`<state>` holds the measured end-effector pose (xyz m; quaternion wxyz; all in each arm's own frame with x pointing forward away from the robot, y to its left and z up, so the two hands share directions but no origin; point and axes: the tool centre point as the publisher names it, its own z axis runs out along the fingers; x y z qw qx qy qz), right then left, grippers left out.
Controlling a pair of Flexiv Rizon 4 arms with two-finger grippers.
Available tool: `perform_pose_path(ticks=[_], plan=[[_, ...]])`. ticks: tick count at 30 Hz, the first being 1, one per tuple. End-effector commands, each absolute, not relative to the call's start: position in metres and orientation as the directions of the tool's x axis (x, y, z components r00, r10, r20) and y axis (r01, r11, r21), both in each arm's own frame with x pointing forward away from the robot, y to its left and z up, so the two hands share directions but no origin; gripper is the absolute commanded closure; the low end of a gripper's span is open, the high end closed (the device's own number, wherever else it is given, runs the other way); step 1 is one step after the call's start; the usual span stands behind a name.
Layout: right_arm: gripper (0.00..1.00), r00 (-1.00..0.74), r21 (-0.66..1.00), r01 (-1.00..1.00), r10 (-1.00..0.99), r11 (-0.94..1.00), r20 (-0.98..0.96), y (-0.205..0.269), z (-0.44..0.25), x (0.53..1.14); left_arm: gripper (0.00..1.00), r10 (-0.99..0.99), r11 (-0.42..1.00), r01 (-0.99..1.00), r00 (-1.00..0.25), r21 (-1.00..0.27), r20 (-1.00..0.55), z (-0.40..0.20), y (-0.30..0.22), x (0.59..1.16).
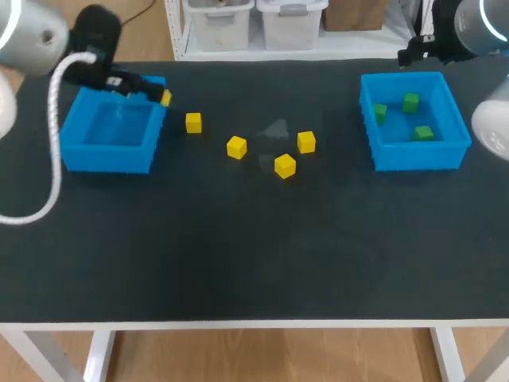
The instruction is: Put the green cubes in the right bin and the yellow cubes in the left bin.
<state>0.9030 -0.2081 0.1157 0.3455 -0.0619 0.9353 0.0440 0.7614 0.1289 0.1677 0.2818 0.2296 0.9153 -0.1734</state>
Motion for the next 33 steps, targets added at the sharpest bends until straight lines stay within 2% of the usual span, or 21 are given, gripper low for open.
perform_pose_path(ticks=[1, 17, 33], plan=[[0.00, -0.751, 0.038, -0.144, -0.084, 0.989, -0.655, -0.208, 0.116, 0.901, 0.00, 0.403, 0.845, 0.515, -0.791, -0.147, -0.460, 0.170, 0.093, 0.803], [0.00, -0.751, 0.038, -0.144, -0.084, 0.989, -0.655, -0.208, 0.116, 0.901, 0.00, 0.381, 0.906, 0.417, -0.878, -0.074, -0.291, 0.100, 0.050, 0.831], [0.00, -0.751, 0.038, -0.144, -0.084, 0.989, -0.655, -0.208, 0.116, 0.901, 0.00, 0.342, 0.938, 0.346, -0.921, 0.011, -0.189, 0.041, 0.071, 0.865]])
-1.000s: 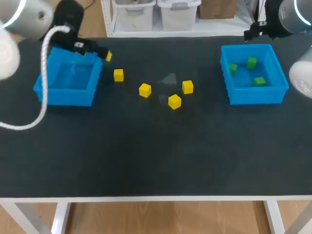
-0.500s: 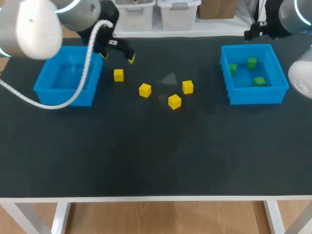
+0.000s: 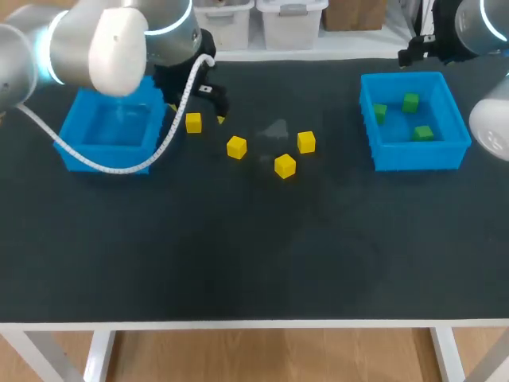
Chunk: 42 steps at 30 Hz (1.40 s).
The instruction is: Put the green cubes in the right bin and the yellow cubes in the left bin.
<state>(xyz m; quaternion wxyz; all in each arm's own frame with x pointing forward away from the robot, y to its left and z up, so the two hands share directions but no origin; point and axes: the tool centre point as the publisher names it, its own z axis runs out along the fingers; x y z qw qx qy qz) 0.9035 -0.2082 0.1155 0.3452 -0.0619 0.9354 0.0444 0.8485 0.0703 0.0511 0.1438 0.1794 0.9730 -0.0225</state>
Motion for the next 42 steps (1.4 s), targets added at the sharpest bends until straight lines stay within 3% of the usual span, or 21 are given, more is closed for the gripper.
perform_pose_path(ticks=[1, 27, 28, 29, 30, 31, 42], plan=[[0.00, -0.751, 0.038, -0.144, -0.084, 0.989, -0.655, -0.208, 0.116, 0.901, 0.00, 0.335, 0.941, 0.337, -0.924, 0.021, -0.185, 0.040, 0.073, 0.867], [0.00, -0.751, 0.038, -0.144, -0.084, 0.989, -0.655, -0.208, 0.116, 0.901, 0.00, 0.304, 0.953, 0.301, -0.945, 0.045, -0.122, 0.003, 0.085, 0.893], [0.00, -0.751, 0.038, -0.144, -0.084, 0.989, -0.655, -0.208, 0.116, 0.901, 0.18, 0.309, 0.951, 0.305, -0.943, 0.051, -0.122, 0.003, 0.084, 0.893], [0.00, -0.751, 0.038, -0.144, -0.084, 0.989, -0.655, -0.208, 0.116, 0.901, 0.56, 0.310, 0.951, 0.304, -0.942, 0.063, -0.127, 0.003, 0.084, 0.894], [0.00, -0.751, 0.038, -0.144, -0.084, 0.989, -0.655, -0.208, 0.116, 0.901, 0.82, 0.311, 0.950, 0.305, -0.942, 0.066, -0.127, 0.002, 0.084, 0.894], [0.00, -0.751, 0.038, -0.144, -0.084, 0.989, -0.655, -0.208, 0.116, 0.901, 1.00, 0.311, 0.950, 0.304, -0.942, 0.066, -0.126, 0.001, 0.084, 0.894], [0.00, -0.751, 0.038, -0.144, -0.084, 0.989, -0.655, -0.208, 0.116, 0.901, 1.00, 0.304, 0.952, 0.298, -0.947, 0.068, -0.106, -0.008, 0.086, 0.886]])
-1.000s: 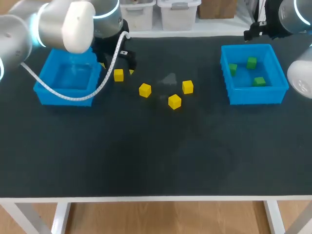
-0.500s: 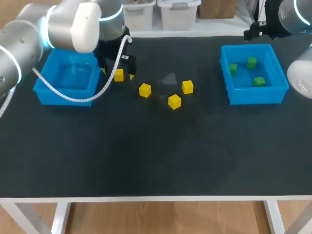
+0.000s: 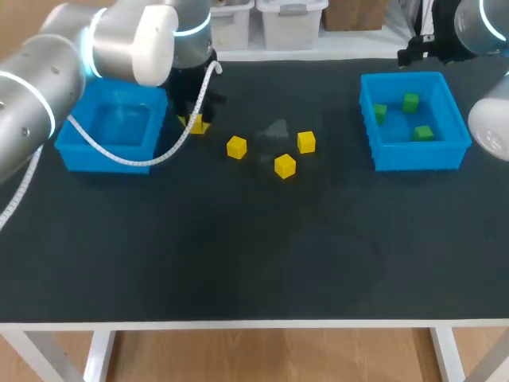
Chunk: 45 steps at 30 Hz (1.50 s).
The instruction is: Put the green cubes in the right bin and the yellow cubes in the left bin.
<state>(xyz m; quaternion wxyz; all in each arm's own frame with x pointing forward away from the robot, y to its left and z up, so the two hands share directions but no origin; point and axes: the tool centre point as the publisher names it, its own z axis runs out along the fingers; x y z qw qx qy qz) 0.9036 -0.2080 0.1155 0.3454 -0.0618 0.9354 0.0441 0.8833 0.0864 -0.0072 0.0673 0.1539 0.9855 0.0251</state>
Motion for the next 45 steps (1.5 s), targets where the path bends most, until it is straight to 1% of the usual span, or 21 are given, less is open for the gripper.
perform_pose_path(ticks=[1, 4, 8, 10, 13, 17, 24, 29, 30, 31, 32, 33, 39, 45], plan=[[0.00, -0.751, 0.038, -0.144, -0.084, 0.989, -0.655, -0.208, 0.116, 0.901, 1.00, 0.302, 0.953, 0.297, -0.946, 0.062, -0.116, -0.007, 0.085, 0.883], [0.00, -0.751, 0.038, -0.144, -0.084, 0.989, -0.655, -0.208, 0.116, 0.901, 1.00, 0.309, 0.951, 0.307, -0.934, 0.041, -0.177, 0.011, 0.081, 0.881], [0.00, -0.751, 0.038, -0.144, -0.084, 0.989, -0.655, -0.208, 0.116, 0.901, 1.00, 0.333, 0.939, 0.344, -0.897, 0.012, -0.292, 0.060, 0.078, 0.879], [0.00, -0.751, 0.038, -0.144, -0.084, 0.989, -0.655, -0.208, 0.116, 0.901, 1.00, 0.344, 0.933, 0.358, -0.873, 0.024, -0.346, 0.087, 0.082, 0.876], [0.00, -0.751, 0.038, -0.144, -0.084, 0.989, -0.655, -0.208, 0.116, 0.901, 1.00, 0.322, 0.941, 0.338, -0.855, 0.036, -0.407, 0.120, 0.102, 0.871], [0.00, -0.751, 0.038, -0.144, -0.084, 0.989, -0.655, -0.208, 0.116, 0.901, 1.00, 0.267, 0.962, 0.260, -0.846, 0.079, -0.461, 0.148, 0.146, 0.860], [0.00, -0.751, 0.038, -0.144, -0.084, 0.989, -0.655, -0.208, 0.116, 0.901, 1.00, 0.117, 0.991, 0.073, -0.890, 0.115, -0.441, 0.147, 0.230, 0.832], [0.00, -0.751, 0.038, -0.144, -0.084, 0.989, -0.655, -0.208, 0.116, 0.901, 1.00, 0.089, 0.992, 0.047, -0.917, 0.116, -0.388, 0.123, 0.254, 0.811], [0.00, -0.751, 0.038, -0.144, -0.084, 0.989, -0.655, -0.208, 0.116, 0.901, 0.82, 0.086, 0.993, 0.049, -0.922, 0.106, -0.377, 0.118, 0.255, 0.808], [0.00, -0.751, 0.038, -0.144, -0.084, 0.989, -0.655, -0.208, 0.116, 0.901, 0.55, 0.085, 0.994, 0.053, -0.927, 0.097, -0.365, 0.112, 0.254, 0.805], [0.00, -0.751, 0.038, -0.144, -0.084, 0.989, -0.655, -0.208, 0.116, 0.901, 0.12, 0.084, 0.994, 0.053, -0.930, 0.097, -0.357, 0.108, 0.255, 0.803], [0.00, -0.751, 0.038, -0.144, -0.084, 0.989, -0.655, -0.208, 0.116, 0.901, 0.00, 0.074, 0.995, 0.047, -0.934, 0.084, -0.350, 0.103, 0.255, 0.800], [0.00, -0.751, 0.038, -0.144, -0.084, 0.989, -0.655, -0.208, 0.116, 0.901, 0.00, 0.079, 0.996, 0.063, -0.946, 0.061, -0.314, 0.088, 0.249, 0.793], [0.00, -0.751, 0.038, -0.144, -0.084, 0.989, -0.655, -0.208, 0.116, 0.901, 0.00, 0.179, 0.981, 0.193, -0.915, -0.002, -0.360, 0.111, 0.215, 0.796]])
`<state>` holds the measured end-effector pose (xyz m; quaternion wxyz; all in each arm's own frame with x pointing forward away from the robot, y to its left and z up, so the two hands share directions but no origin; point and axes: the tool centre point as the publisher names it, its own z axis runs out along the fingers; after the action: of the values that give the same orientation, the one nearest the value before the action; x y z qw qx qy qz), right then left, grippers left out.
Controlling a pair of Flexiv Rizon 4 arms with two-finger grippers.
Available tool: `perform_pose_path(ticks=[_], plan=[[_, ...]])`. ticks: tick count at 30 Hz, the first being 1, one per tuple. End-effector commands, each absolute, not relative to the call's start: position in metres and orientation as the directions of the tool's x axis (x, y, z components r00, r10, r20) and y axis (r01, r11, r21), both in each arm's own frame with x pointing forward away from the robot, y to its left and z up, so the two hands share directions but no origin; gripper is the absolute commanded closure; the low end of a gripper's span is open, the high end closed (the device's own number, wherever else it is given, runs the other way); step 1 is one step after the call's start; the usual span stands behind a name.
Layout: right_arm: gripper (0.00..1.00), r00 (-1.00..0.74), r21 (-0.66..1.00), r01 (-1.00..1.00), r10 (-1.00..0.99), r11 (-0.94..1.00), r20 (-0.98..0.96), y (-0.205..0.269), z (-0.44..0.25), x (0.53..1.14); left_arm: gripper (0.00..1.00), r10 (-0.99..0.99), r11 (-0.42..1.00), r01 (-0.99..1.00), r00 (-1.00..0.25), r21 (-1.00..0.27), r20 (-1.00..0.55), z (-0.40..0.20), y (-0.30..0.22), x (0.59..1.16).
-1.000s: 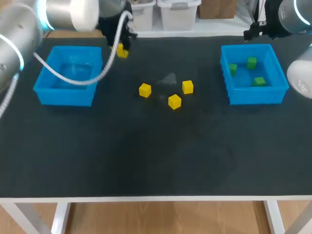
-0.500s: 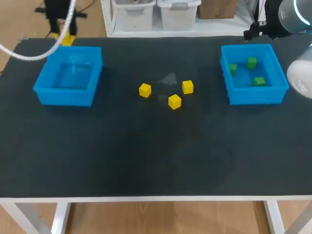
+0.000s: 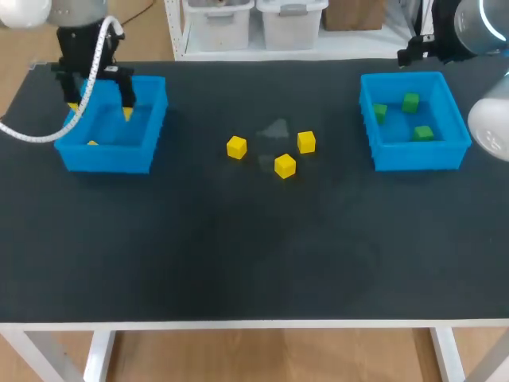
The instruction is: Put the green cubes in the right bin and the yellow cubes in the left bin.
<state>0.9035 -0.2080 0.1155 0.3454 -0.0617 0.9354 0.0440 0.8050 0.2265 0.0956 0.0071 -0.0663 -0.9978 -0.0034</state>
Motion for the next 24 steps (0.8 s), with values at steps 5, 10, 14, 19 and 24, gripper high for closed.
perform_pose_path(ticks=[5, 10, 14, 19, 24], plan=[[0.00, -0.751, 0.038, -0.144, -0.084, 0.989, -0.655, -0.208, 0.116, 0.901, 0.00, 0.339, 0.925, 0.378, -0.856, -0.026, -0.390, 0.130, 0.163, 0.796], [0.00, -0.751, 0.038, -0.144, -0.084, 0.989, -0.655, -0.208, 0.116, 0.901, 0.00, 0.478, 0.854, 0.520, -0.801, -0.023, -0.359, 0.122, 0.112, 0.790], [0.00, -0.751, 0.038, -0.144, -0.084, 0.989, -0.655, -0.208, 0.116, 0.901, 0.00, 0.544, 0.819, 0.574, -0.783, -0.015, -0.302, 0.100, 0.081, 0.791], [0.00, -0.751, 0.038, -0.144, -0.084, 0.989, -0.655, -0.208, 0.116, 0.901, 0.00, 0.560, 0.813, 0.582, -0.793, -0.025, -0.241, 0.069, 0.054, 0.799], [0.00, -0.751, 0.038, -0.144, -0.084, 0.989, -0.655, -0.208, 0.116, 0.901, 0.00, 0.553, 0.826, 0.564, -0.814, -0.013, -0.175, 0.039, 0.036, 0.811]])
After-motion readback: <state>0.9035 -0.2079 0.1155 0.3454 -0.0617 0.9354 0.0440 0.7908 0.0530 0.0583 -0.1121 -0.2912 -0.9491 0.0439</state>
